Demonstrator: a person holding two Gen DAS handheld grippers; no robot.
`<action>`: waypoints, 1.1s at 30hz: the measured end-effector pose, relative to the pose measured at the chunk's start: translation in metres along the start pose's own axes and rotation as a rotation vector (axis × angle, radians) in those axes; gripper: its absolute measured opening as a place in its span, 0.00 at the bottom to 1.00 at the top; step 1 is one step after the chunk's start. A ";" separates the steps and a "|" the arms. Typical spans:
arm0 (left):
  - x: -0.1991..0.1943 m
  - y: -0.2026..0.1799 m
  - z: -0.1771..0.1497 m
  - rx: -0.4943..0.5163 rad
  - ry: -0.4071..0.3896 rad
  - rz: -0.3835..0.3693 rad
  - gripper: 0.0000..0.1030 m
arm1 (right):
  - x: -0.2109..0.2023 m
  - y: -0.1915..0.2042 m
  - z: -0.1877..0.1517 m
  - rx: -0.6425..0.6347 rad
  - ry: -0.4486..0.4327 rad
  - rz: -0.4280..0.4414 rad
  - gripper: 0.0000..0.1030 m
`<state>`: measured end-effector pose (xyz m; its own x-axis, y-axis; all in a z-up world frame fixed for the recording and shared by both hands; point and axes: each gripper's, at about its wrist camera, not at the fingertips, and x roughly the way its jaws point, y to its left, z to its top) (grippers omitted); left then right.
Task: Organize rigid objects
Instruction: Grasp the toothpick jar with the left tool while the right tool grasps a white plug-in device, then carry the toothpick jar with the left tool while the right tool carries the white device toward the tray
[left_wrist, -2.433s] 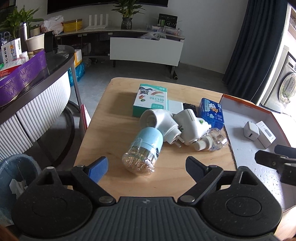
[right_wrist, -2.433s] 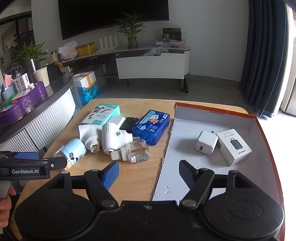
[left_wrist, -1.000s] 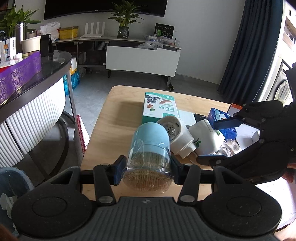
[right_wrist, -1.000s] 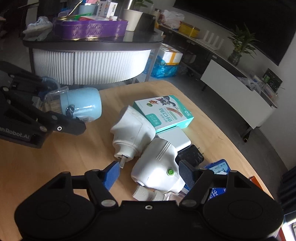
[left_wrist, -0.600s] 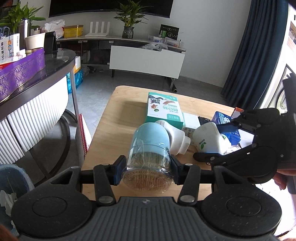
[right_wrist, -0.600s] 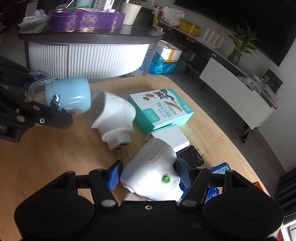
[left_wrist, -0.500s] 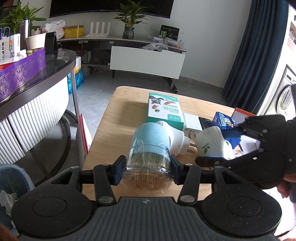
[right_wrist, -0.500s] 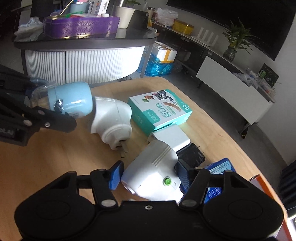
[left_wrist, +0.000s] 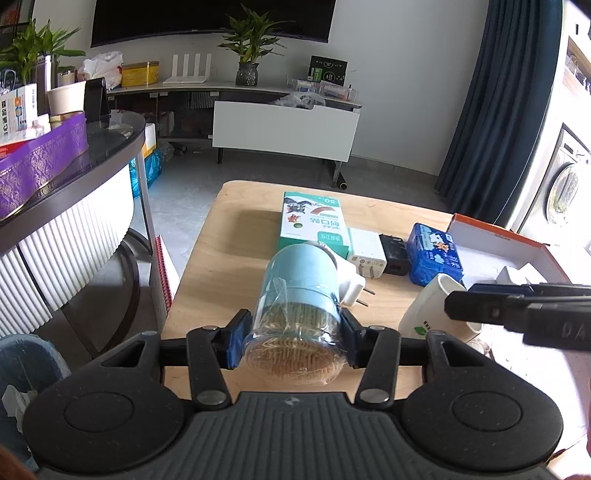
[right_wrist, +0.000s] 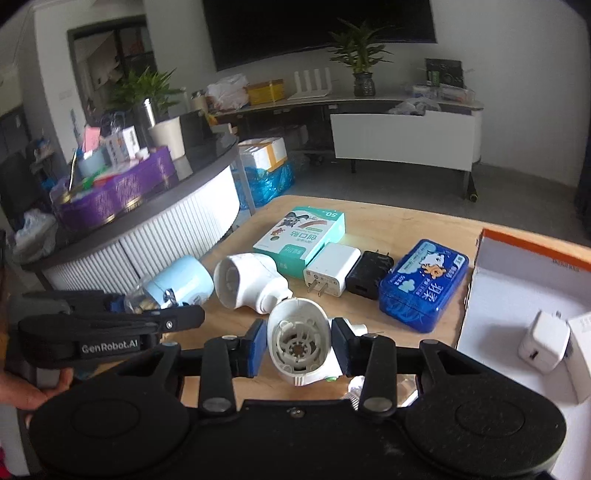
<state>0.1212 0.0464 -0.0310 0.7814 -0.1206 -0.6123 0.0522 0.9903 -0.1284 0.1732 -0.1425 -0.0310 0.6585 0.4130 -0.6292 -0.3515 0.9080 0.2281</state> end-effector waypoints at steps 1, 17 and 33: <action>-0.002 -0.001 0.000 -0.001 0.000 -0.004 0.49 | -0.005 -0.005 -0.001 0.056 -0.009 0.013 0.46; -0.019 -0.009 -0.012 -0.006 0.011 -0.015 0.49 | -0.005 0.031 -0.034 -0.163 0.081 -0.076 0.51; -0.019 0.006 -0.011 -0.058 0.009 0.004 0.49 | 0.049 0.059 -0.030 -0.546 0.070 -0.156 0.83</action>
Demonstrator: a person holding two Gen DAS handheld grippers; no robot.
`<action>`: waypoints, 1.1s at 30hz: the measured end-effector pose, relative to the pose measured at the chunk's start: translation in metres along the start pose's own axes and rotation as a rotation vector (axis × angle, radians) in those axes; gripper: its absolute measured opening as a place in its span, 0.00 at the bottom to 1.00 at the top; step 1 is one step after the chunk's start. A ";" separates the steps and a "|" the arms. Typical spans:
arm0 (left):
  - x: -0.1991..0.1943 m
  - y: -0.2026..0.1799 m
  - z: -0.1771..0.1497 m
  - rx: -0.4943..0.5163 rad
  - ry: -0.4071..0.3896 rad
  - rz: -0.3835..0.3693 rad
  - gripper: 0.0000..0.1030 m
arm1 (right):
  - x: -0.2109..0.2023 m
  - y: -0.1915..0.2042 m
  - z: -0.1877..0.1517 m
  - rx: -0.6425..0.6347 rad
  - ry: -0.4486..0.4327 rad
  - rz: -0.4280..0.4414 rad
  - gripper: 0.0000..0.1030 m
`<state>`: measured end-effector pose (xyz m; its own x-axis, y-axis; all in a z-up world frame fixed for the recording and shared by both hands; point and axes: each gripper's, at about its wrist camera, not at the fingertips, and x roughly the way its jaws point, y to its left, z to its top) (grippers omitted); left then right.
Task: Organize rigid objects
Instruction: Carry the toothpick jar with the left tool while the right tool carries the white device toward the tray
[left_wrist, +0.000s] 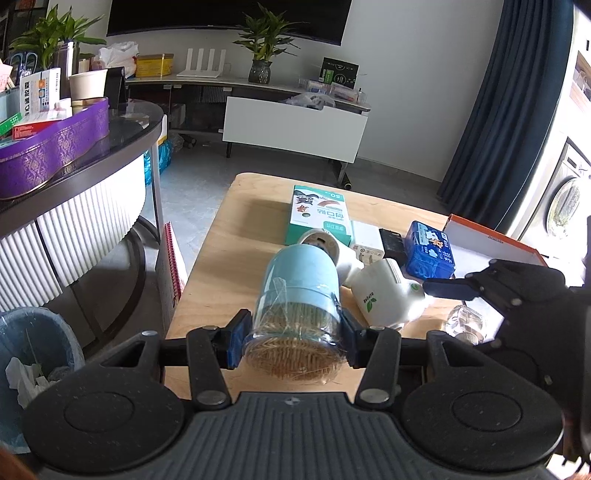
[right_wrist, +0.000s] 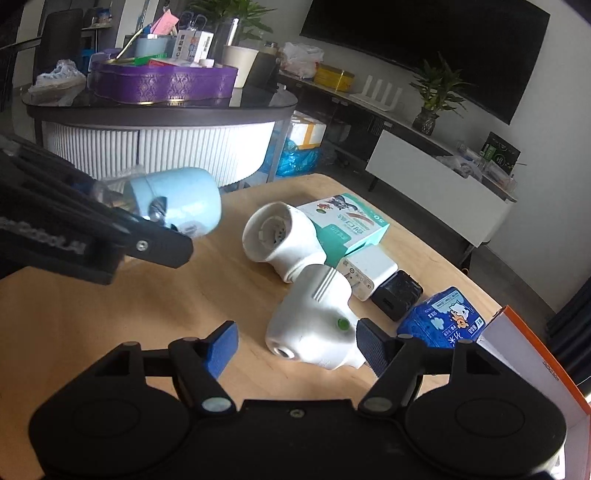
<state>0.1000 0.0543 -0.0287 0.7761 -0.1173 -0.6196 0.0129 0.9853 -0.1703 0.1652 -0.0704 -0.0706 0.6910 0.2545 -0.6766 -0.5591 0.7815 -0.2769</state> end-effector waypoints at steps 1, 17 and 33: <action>0.001 0.001 0.000 -0.003 0.002 0.000 0.49 | 0.008 -0.003 0.004 0.009 0.032 0.002 0.84; 0.002 0.001 0.003 -0.012 0.003 -0.002 0.49 | 0.016 -0.060 0.007 0.422 0.085 0.147 0.74; -0.017 -0.060 0.019 0.061 -0.049 -0.092 0.49 | -0.108 -0.098 -0.014 0.680 -0.107 0.015 0.75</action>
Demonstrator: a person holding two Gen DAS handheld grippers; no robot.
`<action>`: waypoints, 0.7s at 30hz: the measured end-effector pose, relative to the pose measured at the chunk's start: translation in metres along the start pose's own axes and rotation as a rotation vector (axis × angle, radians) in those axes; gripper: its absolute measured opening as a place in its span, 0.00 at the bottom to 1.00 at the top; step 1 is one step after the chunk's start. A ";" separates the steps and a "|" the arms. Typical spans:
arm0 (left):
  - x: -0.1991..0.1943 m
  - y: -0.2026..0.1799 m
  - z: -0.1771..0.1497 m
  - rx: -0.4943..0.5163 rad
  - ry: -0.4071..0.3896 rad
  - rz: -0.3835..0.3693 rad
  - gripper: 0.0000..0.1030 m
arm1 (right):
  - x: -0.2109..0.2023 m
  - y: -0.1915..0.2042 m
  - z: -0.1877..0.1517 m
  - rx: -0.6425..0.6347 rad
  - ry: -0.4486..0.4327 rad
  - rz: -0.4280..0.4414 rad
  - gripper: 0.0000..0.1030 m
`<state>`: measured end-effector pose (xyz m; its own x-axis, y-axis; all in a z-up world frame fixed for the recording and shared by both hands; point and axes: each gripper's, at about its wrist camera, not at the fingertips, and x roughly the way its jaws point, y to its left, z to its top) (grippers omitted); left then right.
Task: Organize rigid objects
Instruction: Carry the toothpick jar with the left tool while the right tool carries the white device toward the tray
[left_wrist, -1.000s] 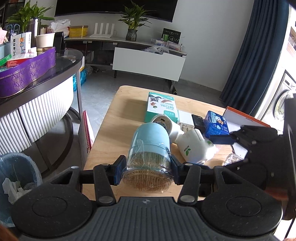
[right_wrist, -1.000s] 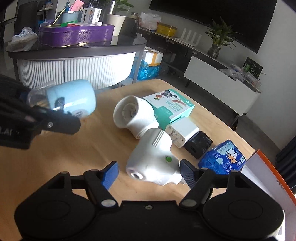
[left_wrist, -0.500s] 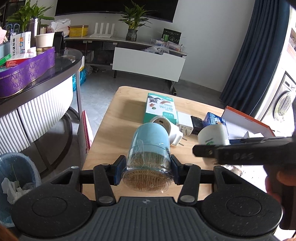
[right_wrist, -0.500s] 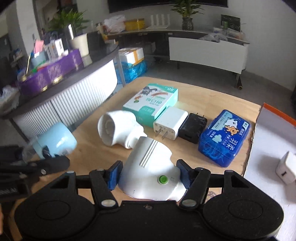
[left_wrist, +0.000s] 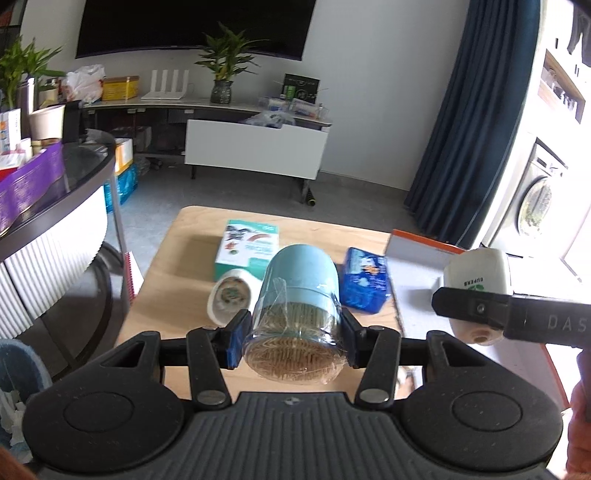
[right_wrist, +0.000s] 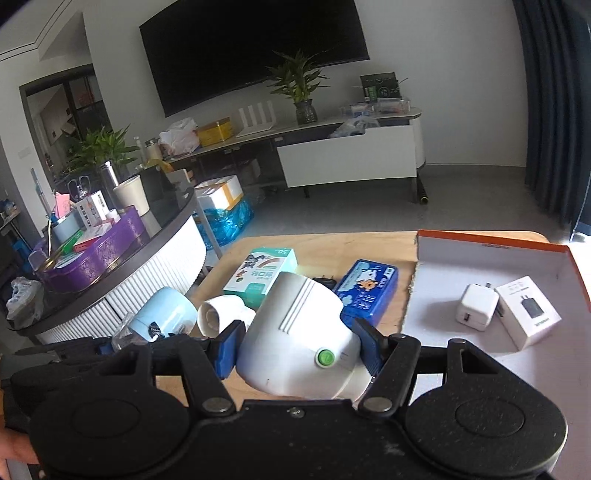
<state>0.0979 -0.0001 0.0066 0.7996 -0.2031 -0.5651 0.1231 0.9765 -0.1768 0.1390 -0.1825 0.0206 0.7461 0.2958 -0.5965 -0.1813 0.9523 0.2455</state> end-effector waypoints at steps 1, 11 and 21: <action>0.000 -0.005 0.001 0.005 0.001 -0.011 0.49 | -0.004 -0.004 -0.001 0.013 -0.002 -0.010 0.75; 0.009 -0.045 0.003 0.044 0.026 -0.086 0.49 | -0.046 -0.034 -0.008 0.058 -0.033 -0.154 0.75; 0.024 -0.087 0.013 0.106 0.051 -0.156 0.49 | -0.081 -0.068 -0.014 0.123 -0.044 -0.273 0.75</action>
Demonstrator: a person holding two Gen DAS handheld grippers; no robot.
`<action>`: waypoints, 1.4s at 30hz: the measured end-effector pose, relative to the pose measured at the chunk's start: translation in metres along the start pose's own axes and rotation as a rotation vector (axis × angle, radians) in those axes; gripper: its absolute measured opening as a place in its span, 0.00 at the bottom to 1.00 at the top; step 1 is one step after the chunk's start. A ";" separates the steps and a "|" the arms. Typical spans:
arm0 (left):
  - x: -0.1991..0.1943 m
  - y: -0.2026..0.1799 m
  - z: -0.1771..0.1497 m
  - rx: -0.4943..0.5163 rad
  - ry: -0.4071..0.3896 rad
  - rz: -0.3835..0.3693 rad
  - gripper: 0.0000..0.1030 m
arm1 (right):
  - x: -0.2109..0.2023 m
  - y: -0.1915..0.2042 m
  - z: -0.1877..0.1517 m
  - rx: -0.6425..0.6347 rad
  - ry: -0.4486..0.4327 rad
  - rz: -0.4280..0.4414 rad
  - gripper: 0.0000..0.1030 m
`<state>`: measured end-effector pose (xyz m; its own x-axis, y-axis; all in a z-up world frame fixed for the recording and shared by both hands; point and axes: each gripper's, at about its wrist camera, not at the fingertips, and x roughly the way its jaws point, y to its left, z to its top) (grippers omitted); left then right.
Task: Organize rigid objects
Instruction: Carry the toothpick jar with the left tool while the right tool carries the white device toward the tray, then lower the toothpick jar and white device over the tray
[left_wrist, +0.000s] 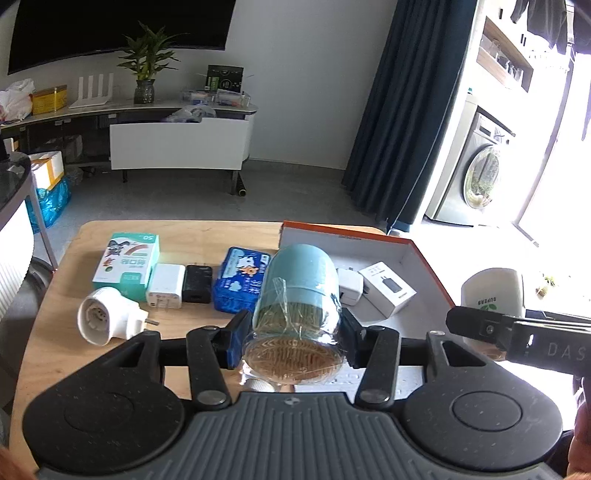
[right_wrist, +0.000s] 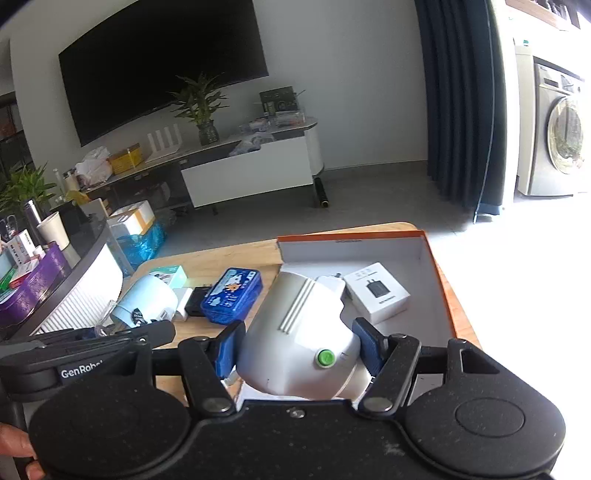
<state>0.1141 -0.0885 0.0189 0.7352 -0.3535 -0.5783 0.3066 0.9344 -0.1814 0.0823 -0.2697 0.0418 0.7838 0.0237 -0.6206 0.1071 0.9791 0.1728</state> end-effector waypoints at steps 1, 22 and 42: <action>0.002 -0.005 0.001 0.008 -0.001 -0.008 0.49 | -0.002 -0.004 -0.001 0.006 0.001 -0.013 0.75; 0.016 -0.040 -0.004 0.064 0.008 -0.035 0.49 | -0.002 -0.037 -0.008 0.039 -0.013 -0.045 0.75; 0.034 -0.050 -0.007 0.085 0.046 -0.046 0.49 | 0.004 -0.040 -0.006 0.045 -0.008 -0.061 0.75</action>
<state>0.1194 -0.1467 0.0024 0.6910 -0.3918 -0.6075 0.3912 0.9094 -0.1416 0.0772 -0.3080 0.0281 0.7799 -0.0371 -0.6248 0.1819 0.9686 0.1696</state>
